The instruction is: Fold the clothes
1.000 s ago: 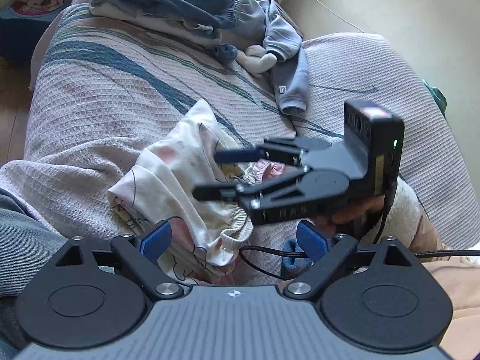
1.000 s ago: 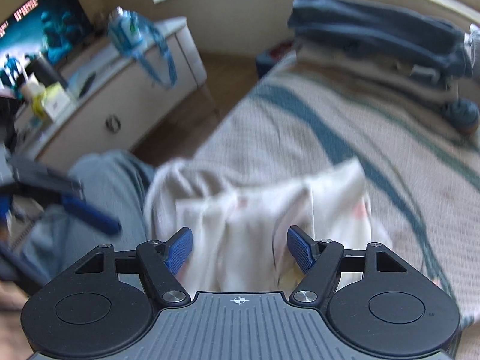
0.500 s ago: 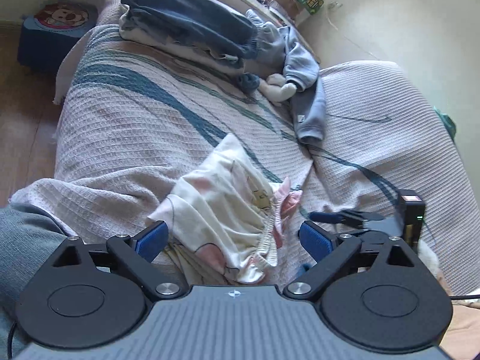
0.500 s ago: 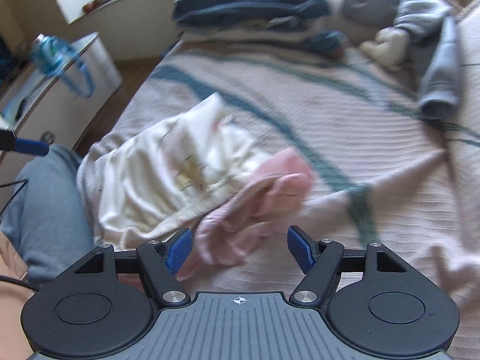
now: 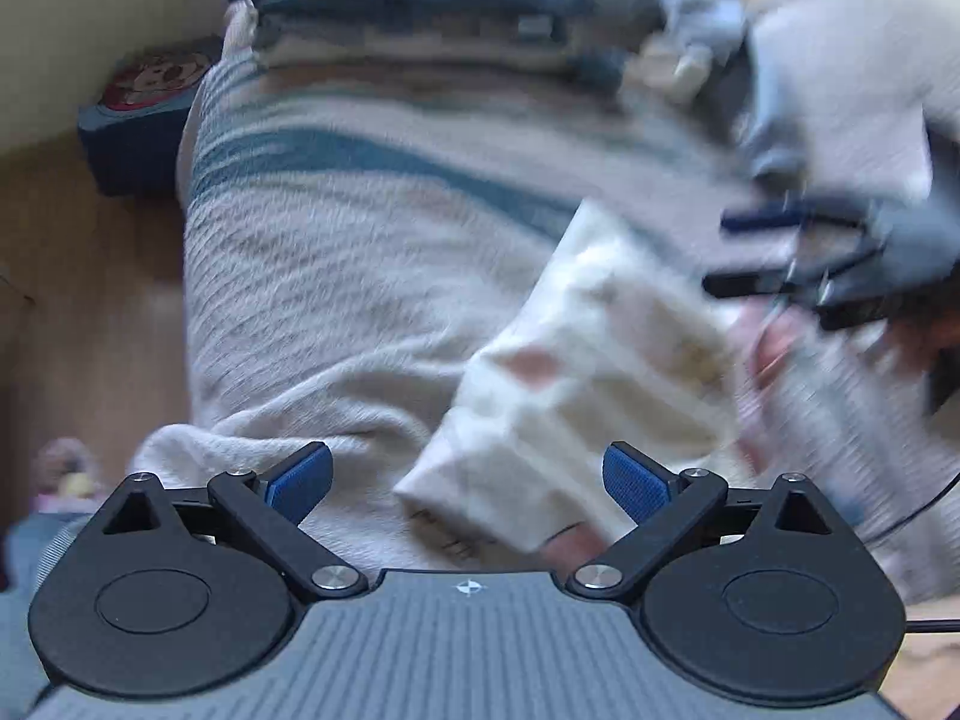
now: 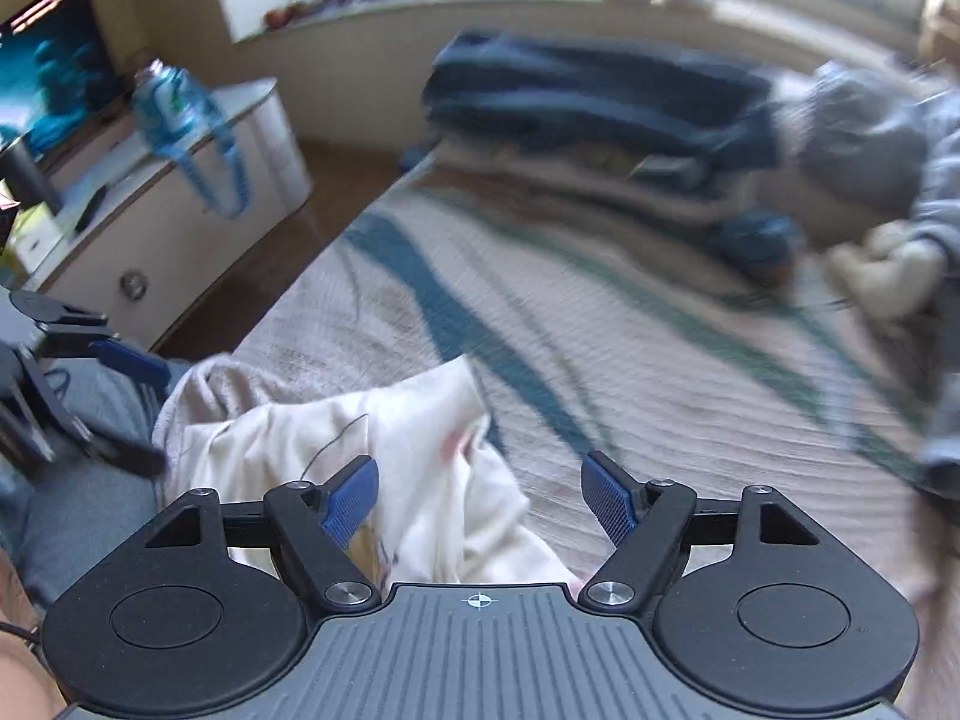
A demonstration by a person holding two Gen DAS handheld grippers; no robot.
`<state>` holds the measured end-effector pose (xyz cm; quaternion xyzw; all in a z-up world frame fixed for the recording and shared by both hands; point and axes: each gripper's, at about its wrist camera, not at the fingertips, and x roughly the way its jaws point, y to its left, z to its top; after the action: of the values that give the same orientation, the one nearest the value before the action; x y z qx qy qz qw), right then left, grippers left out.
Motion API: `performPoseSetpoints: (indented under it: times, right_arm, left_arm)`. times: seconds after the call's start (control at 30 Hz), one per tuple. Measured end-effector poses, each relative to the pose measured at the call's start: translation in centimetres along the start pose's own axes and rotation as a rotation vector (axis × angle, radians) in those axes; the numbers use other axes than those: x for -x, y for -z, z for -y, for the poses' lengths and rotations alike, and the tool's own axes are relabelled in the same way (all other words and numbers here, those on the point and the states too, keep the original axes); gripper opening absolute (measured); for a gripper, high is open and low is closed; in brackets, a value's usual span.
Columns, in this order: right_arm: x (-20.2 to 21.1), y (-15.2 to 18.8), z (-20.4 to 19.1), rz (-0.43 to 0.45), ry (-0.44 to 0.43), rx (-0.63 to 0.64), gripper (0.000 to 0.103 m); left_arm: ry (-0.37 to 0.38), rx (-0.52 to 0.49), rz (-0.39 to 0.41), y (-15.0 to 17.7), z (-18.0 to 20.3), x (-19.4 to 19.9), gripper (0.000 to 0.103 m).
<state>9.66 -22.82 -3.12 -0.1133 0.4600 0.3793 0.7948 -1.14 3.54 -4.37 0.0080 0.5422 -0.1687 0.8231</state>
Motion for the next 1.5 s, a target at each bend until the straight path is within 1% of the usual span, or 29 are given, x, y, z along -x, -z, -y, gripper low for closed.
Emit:
performPoseSetpoints:
  times: [0.1,0.13,0.17,0.2,0.23,0.27,0.3,0.33,0.4,0.47,0.5,0.53,0.63,0.73,0.83,0.87,0.9,0.93,0.97,1.03,1.07,1.1,1.13,1.17,1.23,1.33,1.4,1.43,1.5]
  right_arm:
    - [-2.7,-0.3,0.9,-0.070,-0.063,0.023,0.077]
    - [-3.3,-0.2,1.2,-0.089,-0.082,0.008,0.077]
    - [-3.8,0.0,1.5,-0.108,-0.102,-0.011,0.076]
    - [-4.3,0.2,1.8,-0.127,-0.122,-0.030,0.076]
    - [-4.8,0.6,1.8,-0.145,-0.132,-0.044,0.076]
    - [-5.1,0.9,1.6,-0.162,-0.129,-0.052,0.077]
    - [-5.3,1.3,1.1,-0.172,-0.116,-0.057,0.077]
    - [-5.3,1.6,0.6,-0.174,-0.114,-0.063,0.076]
    - [-5.0,2.1,-0.6,-0.174,-0.126,-0.078,0.068]
    - [-4.4,2.4,-1.6,-0.168,-0.105,-0.074,0.044]
    - [-4.1,2.4,-1.9,-0.162,-0.098,-0.071,0.037]
    - [-3.6,2.3,-1.9,-0.149,-0.104,-0.077,0.023]
    - [-1.5,1.1,-2.1,-0.070,-0.144,-0.108,0.018]
    - [1.0,-1.0,-2.9,0.066,-0.168,-0.124,0.017]
    - [1.9,-3.2,-2.3,0.201,-0.143,-0.195,0.017]
    - [1.6,-3.8,-2.0,0.228,-0.123,-0.228,0.017]
    - [1.0,-4.1,-1.5,0.242,-0.098,-0.269,0.017]
    - [0.1,-4.1,-1.0,0.252,-0.067,-0.312,0.019]
    - [-1.1,-4.1,-0.4,0.252,-0.017,-0.355,0.019]
    - [-3.1,-3.5,0.5,0.217,0.110,-0.402,0.022]
    - [-3.7,-3.1,0.8,0.201,0.147,-0.421,0.026]
    - [-3.9,-2.5,1.2,0.194,0.149,-0.439,0.028]
    - [-3.8,-1.9,1.6,0.192,0.137,-0.453,0.034]
    - [-3.5,-1.3,2.2,0.190,0.136,-0.463,0.040]
    - [-3.0,-0.6,2.9,0.183,0.169,-0.473,0.049]
    - [-1.7,0.3,3.5,0.200,0.195,-0.507,0.052]
    - [-0.8,0.9,3.7,0.222,0.193,-0.541,0.061]
    - [-0.6,1.2,3.8,0.229,0.192,-0.553,0.066]
    - [-0.5,1.5,3.8,0.237,0.192,-0.568,0.066]
  left_arm:
    - [0.038,-0.031,-0.064,0.4,0.6,-2.0,0.096]
    - [0.046,-0.038,-0.068,0.5,0.9,-2.3,0.093]
    - [0.052,-0.051,-0.064,0.6,1.1,-2.5,0.083]
    - [0.048,-0.067,-0.055,0.7,1.4,-2.6,0.055]
    - [0.036,-0.087,-0.045,0.8,1.8,-2.5,0.040]
    - [0.022,-0.107,-0.038,0.8,2.2,-2.4,0.028]
    - [0.004,-0.125,-0.029,0.8,2.4,-2.3,0.025]
    - [-0.007,-0.132,-0.021,0.9,2.4,-2.1,0.016]
    - [0.006,-0.097,-0.015,0.9,1.6,-1.7,0.012]
    - [0.025,-0.059,-0.003,0.7,1.1,-0.9,0.010]
    - [0.028,-0.041,0.009,0.4,0.8,-0.4,0.010]
    - [0.026,-0.025,0.026,0.0,0.4,0.3,0.010]
    - [0.018,0.026,0.077,-1.1,-0.7,2.1,0.009]
    - [-0.043,0.028,0.180,-3.6,-2.3,5.3,0.007]
    - [-0.123,0.010,0.284,-7.3,-4.1,7.7,0.006]
    - [-0.139,0.011,0.309,-8.5,-4.9,7.8,0.012]
    - [-0.159,0.017,0.330,-9.4,-5.7,7.7,0.025]
    - [-0.184,0.025,0.329,-10.1,-6.4,7.1,0.035]
    - [-0.212,0.036,0.306,-10.5,-7.1,6.3,0.046]
    - [-0.232,0.061,0.266,-10.1,-7.8,4.9,0.047]
    - [-0.224,0.073,0.252,-9.6,-8.2,4.5,0.050]
    - [-0.205,0.087,0.240,-9.0,-8.5,4.1,0.053]
    - [-0.186,0.103,0.229,-8.3,-8.9,3.9,0.060]
    - [-0.172,0.121,0.220,-7.6,-9.2,3.7,0.063]
    - [-0.151,0.156,0.207,-6.3,-9.8,3.4,0.065]
    - [-0.127,0.211,0.205,-5.3,-10.8,3.4,0.072]
    - [-0.104,0.247,0.216,-5.1,-11.2,3.5,0.077]
    - [-0.091,0.259,0.223,-5.0,-11.1,3.6,0.078]
    - [-0.064,0.283,0.238,-4.8,-11.0,3.9,0.080]
